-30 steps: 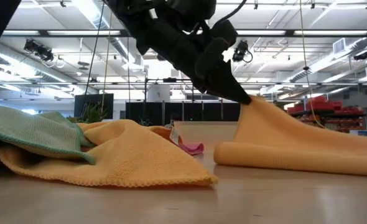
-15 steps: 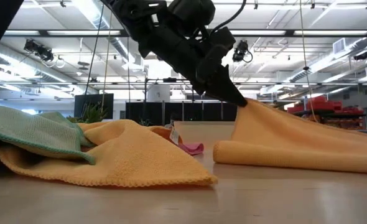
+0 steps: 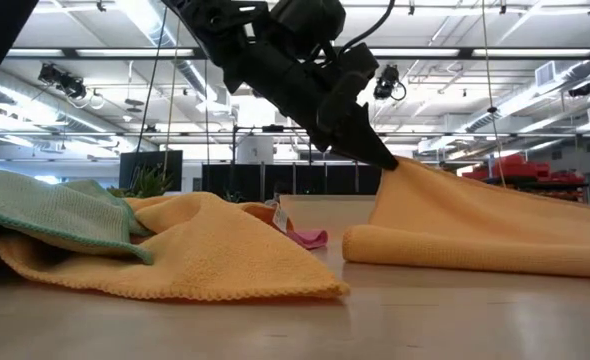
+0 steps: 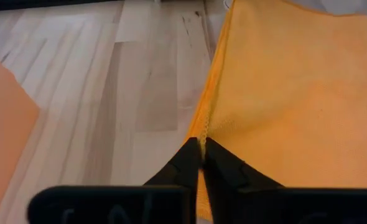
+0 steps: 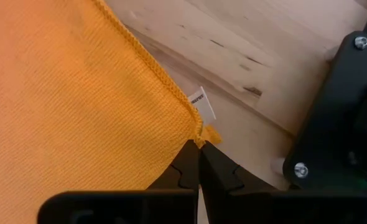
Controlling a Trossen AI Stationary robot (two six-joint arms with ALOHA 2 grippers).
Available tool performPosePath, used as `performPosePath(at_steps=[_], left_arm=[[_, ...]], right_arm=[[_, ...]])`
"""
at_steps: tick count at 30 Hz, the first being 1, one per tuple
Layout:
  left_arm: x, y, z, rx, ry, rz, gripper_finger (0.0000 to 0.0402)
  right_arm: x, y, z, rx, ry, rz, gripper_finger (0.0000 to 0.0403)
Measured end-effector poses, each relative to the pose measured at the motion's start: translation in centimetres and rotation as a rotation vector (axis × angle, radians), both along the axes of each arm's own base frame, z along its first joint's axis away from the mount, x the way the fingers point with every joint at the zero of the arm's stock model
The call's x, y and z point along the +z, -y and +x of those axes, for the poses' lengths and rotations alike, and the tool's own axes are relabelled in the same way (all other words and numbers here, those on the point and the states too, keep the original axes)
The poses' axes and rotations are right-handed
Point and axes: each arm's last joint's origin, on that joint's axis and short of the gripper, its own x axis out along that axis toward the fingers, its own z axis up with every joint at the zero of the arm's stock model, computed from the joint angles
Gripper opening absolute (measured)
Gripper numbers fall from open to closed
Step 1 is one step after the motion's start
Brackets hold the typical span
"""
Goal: Fold microfiber towels
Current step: Fold the left orange microfiber cloth
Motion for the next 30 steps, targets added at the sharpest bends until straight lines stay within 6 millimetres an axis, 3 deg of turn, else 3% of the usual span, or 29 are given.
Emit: performPosePath(at_steps=[12,17,21,25,30], left_arm=[[-0.1,0.1,-0.1,0.071,-0.013,0.036,0.0141],[-0.2,1.6,-0.2,-0.027,-0.028,-0.010,0.0149],[-0.2,2.8,-0.3,-0.095,-0.032,-0.031,0.0129],[-1.1,3.4,0.1,-0.128,-0.028,-0.007,0.0080],[-3.9,2.9,1.0,-0.129,-0.024,0.019,0.0010]], right_arm=[[0.4,0.5,-0.2,-0.059,-0.005,-0.049,0.0095],[1.3,0.3,0.2,-0.067,-0.013,-0.057,0.0137],[2.5,-0.4,0.8,-0.071,0.004,-0.027,0.0150],[2.5,-2.5,2.0,0.003,0.102,0.162,0.0122],[0.4,-4.5,3.7,0.144,0.240,0.273,0.0019]])
